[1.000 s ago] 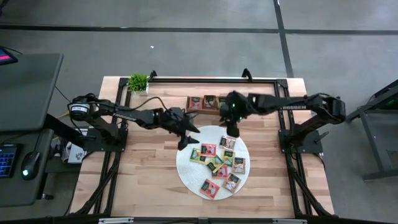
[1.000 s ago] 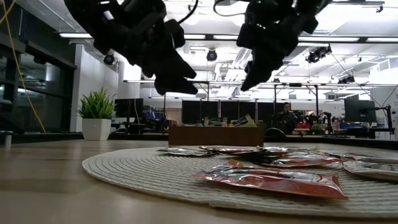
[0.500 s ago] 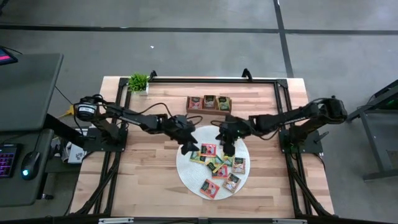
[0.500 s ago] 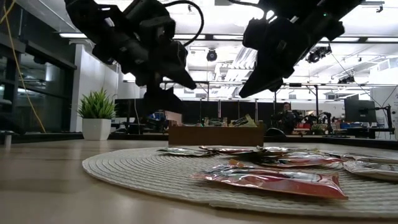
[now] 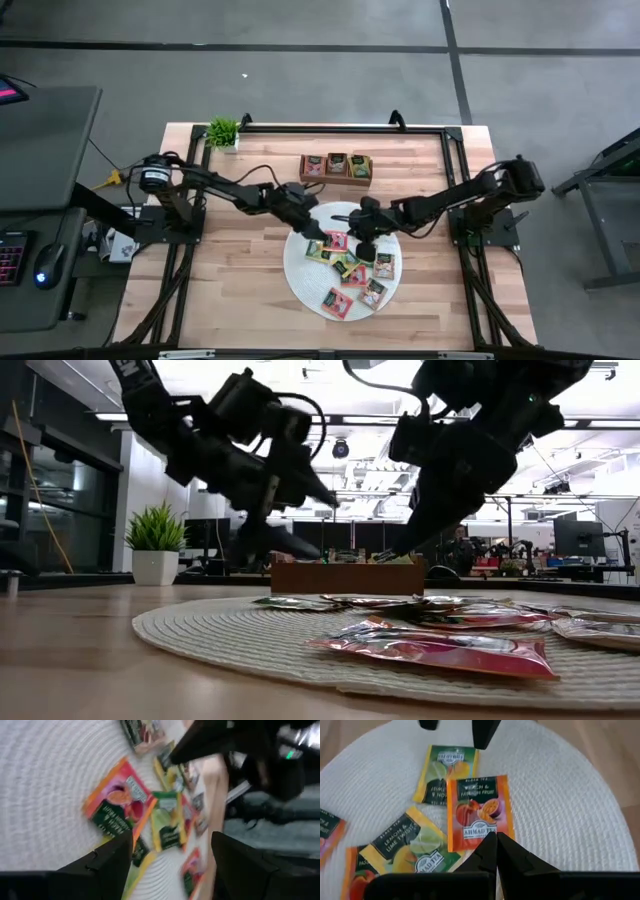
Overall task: Pick & Place Tea
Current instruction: Put the orange tea bag into the left section of the wooden organizer
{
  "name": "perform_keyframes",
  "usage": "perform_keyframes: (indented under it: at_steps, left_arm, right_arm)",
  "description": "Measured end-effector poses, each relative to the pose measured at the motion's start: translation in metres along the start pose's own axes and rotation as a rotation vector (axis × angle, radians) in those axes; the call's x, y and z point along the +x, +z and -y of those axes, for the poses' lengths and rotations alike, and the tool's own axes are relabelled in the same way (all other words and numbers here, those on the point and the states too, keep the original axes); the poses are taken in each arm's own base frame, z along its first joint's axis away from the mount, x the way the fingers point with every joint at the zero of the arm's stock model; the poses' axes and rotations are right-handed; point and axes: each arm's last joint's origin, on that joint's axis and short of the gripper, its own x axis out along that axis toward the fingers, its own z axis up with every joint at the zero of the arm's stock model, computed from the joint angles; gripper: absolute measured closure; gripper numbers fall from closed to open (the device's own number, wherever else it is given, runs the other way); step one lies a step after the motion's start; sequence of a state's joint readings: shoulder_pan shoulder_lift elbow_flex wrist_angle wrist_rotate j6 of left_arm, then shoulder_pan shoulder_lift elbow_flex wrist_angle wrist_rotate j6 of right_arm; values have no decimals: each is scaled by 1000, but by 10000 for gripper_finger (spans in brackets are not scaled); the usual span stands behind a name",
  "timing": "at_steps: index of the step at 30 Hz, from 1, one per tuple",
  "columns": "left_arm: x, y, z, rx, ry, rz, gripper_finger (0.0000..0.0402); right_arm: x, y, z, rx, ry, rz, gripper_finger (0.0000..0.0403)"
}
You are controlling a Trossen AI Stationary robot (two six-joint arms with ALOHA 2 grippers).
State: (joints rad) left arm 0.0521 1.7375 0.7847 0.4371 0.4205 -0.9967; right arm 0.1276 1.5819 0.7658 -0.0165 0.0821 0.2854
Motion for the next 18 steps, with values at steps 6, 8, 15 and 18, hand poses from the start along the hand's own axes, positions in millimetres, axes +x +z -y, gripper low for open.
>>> perform_keyframes:
  at_steps: [6,8,15,18]
  left_arm:
    - [2,1,-1,-84,-3,19,136]
    - [3,1,-2,-109,10,23,136]
    - [3,1,-5,-150,41,46,136]
    - [3,1,-5,-165,46,60,136]
  right_arm:
    - [0,1,-1,-57,17,4,402]
    - [0,2,-2,-90,42,10,403]
    - [16,-3,-3,-135,88,0,403]
    - [24,-6,-3,-128,91,-3,403]
